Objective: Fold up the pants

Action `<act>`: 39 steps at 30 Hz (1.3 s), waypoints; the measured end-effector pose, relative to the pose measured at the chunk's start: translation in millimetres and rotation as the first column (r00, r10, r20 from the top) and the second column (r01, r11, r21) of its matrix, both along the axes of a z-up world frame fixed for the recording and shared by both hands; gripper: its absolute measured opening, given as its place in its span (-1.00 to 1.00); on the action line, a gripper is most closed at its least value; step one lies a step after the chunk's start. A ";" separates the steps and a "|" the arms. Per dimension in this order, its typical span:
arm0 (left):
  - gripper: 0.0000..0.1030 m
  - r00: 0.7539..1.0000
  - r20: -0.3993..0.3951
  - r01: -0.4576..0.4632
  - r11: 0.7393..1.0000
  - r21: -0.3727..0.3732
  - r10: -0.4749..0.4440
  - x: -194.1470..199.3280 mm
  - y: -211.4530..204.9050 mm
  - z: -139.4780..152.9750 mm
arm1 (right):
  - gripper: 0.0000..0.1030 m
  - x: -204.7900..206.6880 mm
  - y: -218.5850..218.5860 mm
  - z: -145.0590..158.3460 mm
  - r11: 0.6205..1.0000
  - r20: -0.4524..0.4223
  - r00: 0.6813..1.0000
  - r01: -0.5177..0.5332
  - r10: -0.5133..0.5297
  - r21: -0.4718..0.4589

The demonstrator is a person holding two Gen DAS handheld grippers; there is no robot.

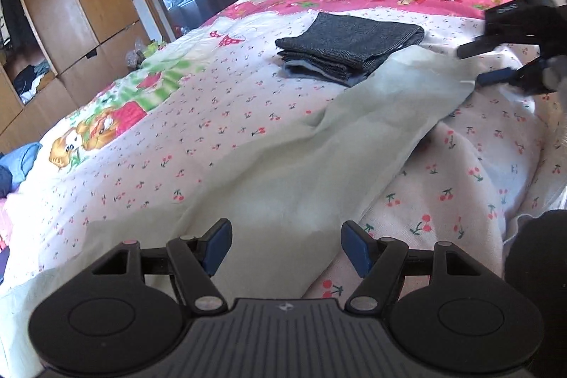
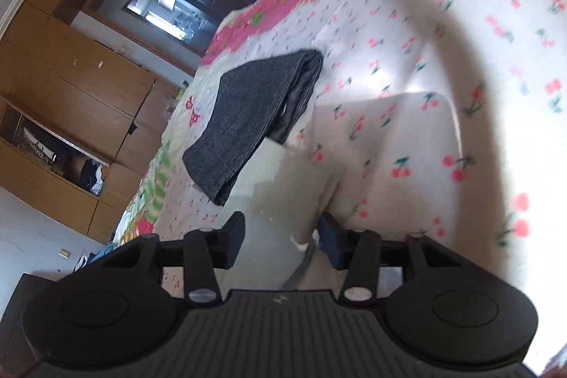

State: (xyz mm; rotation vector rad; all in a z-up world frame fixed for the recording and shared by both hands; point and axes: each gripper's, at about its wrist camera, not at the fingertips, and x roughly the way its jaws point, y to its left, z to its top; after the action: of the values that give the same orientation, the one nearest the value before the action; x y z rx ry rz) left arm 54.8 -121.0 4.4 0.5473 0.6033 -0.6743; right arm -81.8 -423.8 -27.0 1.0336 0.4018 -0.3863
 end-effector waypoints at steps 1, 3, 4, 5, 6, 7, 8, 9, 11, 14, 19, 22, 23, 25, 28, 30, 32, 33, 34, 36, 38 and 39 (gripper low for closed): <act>0.57 1.000 -0.007 -0.003 1.000 0.004 0.003 0.4 0.0 -1.7 | -0.68 0.8 -0.7 3.7 1.000 -0.011 1.000 -0.001 0.001 -0.016; 0.57 1.000 -0.015 -0.005 1.000 0.012 0.005 0.2 -0.2 -4.8 | -0.96 6.9 -0.4 10.1 0.999 -0.031 0.999 -0.011 0.010 -0.044; 0.57 1.000 -0.017 -0.001 1.000 0.010 0.002 -1.3 0.7 -5.1 | -0.96 10.6 -0.4 12.3 0.999 -0.029 0.999 -0.027 0.025 -0.047; 0.57 1.000 -0.019 0.002 1.000 0.007 -0.002 -2.7 1.8 -5.3 | -0.96 16.6 -0.5 14.2 0.998 -0.013 0.999 -0.048 0.047 -0.041; 0.57 1.000 -0.019 0.005 1.000 0.006 -0.005 -3.9 2.9 -5.7 | -0.96 22.0 -0.5 16.6 0.997 0.004 0.998 -0.066 0.066 -0.035; 0.57 1.000 -0.016 0.006 1.000 0.008 -0.006 -5.0 3.9 -5.8 | -0.96 27.4 -0.7 21.4 0.997 0.021 0.997 -0.076 0.077 -0.034; 0.57 1.000 -0.010 0.005 1.000 0.011 -0.005 -5.9 5.1 -5.6 | -0.96 29.8 -1.4 28.2 0.996 0.055 0.995 -0.076 0.078 -0.040; 0.57 1.000 -0.005 0.003 1.000 0.013 -0.003 -5.8 6.0 -5.2 | -0.96 29.3 -2.8 38.0 0.997 0.108 0.992 -0.066 0.071 -0.050; 0.57 1.000 -0.009 -0.003 1.000 0.010 0.003 -4.7 8.8 -4.7 | -0.96 22.5 -7.7 52.1 0.998 0.198 0.979 -0.031 0.042 -0.059; 0.57 1.000 -0.023 -0.011 1.000 -0.006 0.011 -1.5 11.2 -4.5 | -0.86 8.1 -11.1 49.6 0.999 0.146 0.989 -0.022 0.029 -0.048; 0.57 0.999 -0.041 -0.011 0.999 -0.039 0.009 2.9 2.8 -7.0 | -0.83 1.8 -1.4 17.4 0.996 -0.057 0.998 -0.040 0.036 -0.078; 0.57 1.000 -0.018 0.016 0.999 -0.050 -0.016 0.1 -5.5 -1.9 | -0.67 11.9 -6.2 0.9 0.999 -0.084 0.996 -0.026 0.028 0.019; 0.57 1.000 -0.008 0.026 0.998 -0.052 -0.027 -1.0 -7.8 0.2 | -0.67 12.2 -6.7 -3.1 0.998 -0.071 0.997 -0.032 0.036 0.060; 0.58 0.999 0.001 0.041 0.997 -0.059 -0.041 -2.1 -10.8 1.6 | -0.67 12.8 -7.6 -6.1 0.995 -0.042 0.999 -0.023 0.027 0.092; 0.58 0.999 -0.004 0.049 0.998 -0.038 -0.049 -0.4 -16.2 -2.6 | -0.94 18.5 -11.3 3.4 0.999 -0.005 1.000 -0.001 0.002 0.045; 0.58 0.999 0.005 0.051 0.998 -0.032 -0.051 -1.7 -17.4 -1.0 | -0.94 20.5 -11.5 13.8 0.999 0.049 0.999 -0.013 0.011 0.046; 0.58 0.998 0.007 0.055 0.998 -0.039 -0.054 -1.7 -16.3 1.5 | -0.95 24.2 -9.6 26.2 0.999 0.091 0.995 -0.035 0.033 0.026; 0.58 0.999 0.011 0.051 0.998 -0.038 -0.051 -1.2 -15.9 2.0 | -0.95 26.1 -9.3 31.4 0.999 0.117 0.992 -0.046 0.043 0.023; 0.58 0.999 0.016 0.047 0.998 -0.035 -0.046 -0.6 -15.4 2.3 | -0.95 26.0 -8.9 34.9 0.999 0.141 0.989 -0.046 0.042 0.027; 0.58 0.999 0.020 0.036 0.999 -0.038 -0.036 0.5 -13.7 3.8 | -0.95 18.4 -8.2 35.8 0.999 0.207 0.978 -0.038 0.031 0.031; 0.58 1.000 0.008 0.029 0.998 -0.047 -0.029 2.0 -11.0 3.4 | -0.95 12.9 -9.9 24.0 1.000 0.191 0.982 -0.019 0.014 0.023; 0.58 1.000 -0.002 0.025 0.999 -0.047 -0.025 3.2 -10.4 1.7 | -0.94 13.8 -13.9 11.9 0.999 0.144 0.989 -0.014 0.009 0.035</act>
State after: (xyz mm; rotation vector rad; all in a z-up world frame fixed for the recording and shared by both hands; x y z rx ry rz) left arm 57.9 -131.4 6.0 0.5111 0.5827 -0.7116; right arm -68.0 -437.7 -15.2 1.0866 0.2856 -0.2927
